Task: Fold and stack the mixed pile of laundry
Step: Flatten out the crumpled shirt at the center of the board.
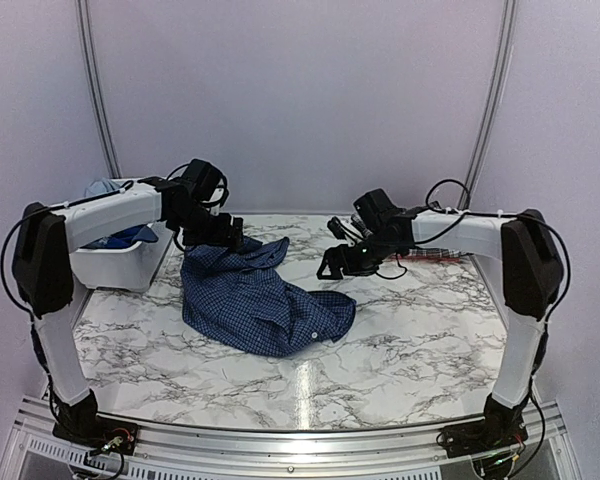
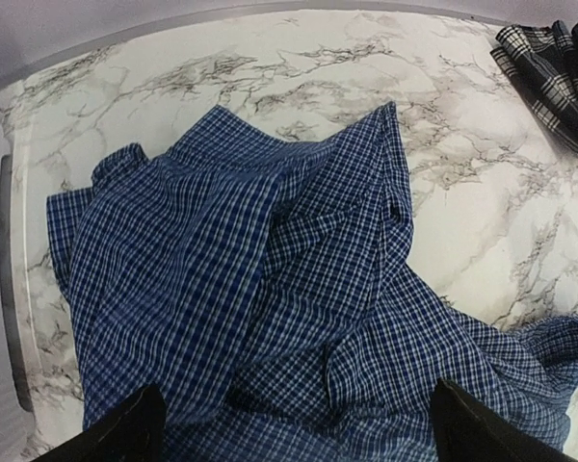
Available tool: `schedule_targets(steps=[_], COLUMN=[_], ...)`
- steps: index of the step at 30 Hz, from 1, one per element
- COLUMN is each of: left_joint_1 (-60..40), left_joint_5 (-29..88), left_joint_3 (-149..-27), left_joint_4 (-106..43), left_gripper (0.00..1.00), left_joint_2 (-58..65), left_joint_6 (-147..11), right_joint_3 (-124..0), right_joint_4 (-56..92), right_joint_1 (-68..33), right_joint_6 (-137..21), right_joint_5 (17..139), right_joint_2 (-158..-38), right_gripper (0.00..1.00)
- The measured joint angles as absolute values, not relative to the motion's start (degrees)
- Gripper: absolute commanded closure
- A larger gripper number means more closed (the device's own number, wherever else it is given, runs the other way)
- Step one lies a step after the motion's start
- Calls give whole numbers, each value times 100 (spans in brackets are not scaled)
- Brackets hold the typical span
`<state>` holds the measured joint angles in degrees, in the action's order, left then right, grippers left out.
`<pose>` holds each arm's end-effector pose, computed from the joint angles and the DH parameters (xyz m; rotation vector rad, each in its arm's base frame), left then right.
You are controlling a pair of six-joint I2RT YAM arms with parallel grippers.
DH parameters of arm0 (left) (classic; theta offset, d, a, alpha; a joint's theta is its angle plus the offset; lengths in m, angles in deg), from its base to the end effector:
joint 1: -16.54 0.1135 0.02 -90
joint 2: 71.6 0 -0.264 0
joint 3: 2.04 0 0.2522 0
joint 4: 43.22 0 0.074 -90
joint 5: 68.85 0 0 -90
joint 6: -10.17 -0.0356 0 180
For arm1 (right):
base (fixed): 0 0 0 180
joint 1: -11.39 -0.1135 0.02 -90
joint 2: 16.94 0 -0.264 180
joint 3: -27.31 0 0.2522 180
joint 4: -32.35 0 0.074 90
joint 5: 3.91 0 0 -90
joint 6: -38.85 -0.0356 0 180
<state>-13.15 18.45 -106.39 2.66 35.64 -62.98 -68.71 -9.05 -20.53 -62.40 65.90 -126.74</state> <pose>0.3677 -0.2077 0.2705 0.2518 2.4320 -0.3104 0.3463 0.2302 0.2136 -0.6113 2.5402 0.7328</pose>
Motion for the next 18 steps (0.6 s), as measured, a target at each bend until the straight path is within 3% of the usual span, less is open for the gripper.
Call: schedule_targets(steps=[7, 12, 14, 15, 18], left_joint_1=[-1418, -1464, -1485, -1488, -1492], left_joint_5=[1410, 1196, 1074, 1002, 807], left_joint_3=[-12136, -12569, -12641, -12660, -12665], left_joint_4=[710, 976, 1035, 1077, 1199], left_gripper=[1, 3, 15, 23, 52], left_joint_2=[4812, 5343, 5524, 5605, 5747], left_joint_6=[-6775, -6985, -7024, -7033, -7015], right_joint_3=[-8237, -8416, -8416, -8414, -8412], right_joint_4=[-1620, -2000, -2127, -2167, -2212], right_joint_1=[-2464, -2787, -2859, -2883, -2910], right_joint_6=[-5534, -5072, -4954, -4917, -4806], right_joint_5=[7329, 7631, 7753, 7788, 8030], right_joint_2=[-13889, -14206, -14308, -14348, -14381], right_gripper=[21, 29, 39, 49, 92])
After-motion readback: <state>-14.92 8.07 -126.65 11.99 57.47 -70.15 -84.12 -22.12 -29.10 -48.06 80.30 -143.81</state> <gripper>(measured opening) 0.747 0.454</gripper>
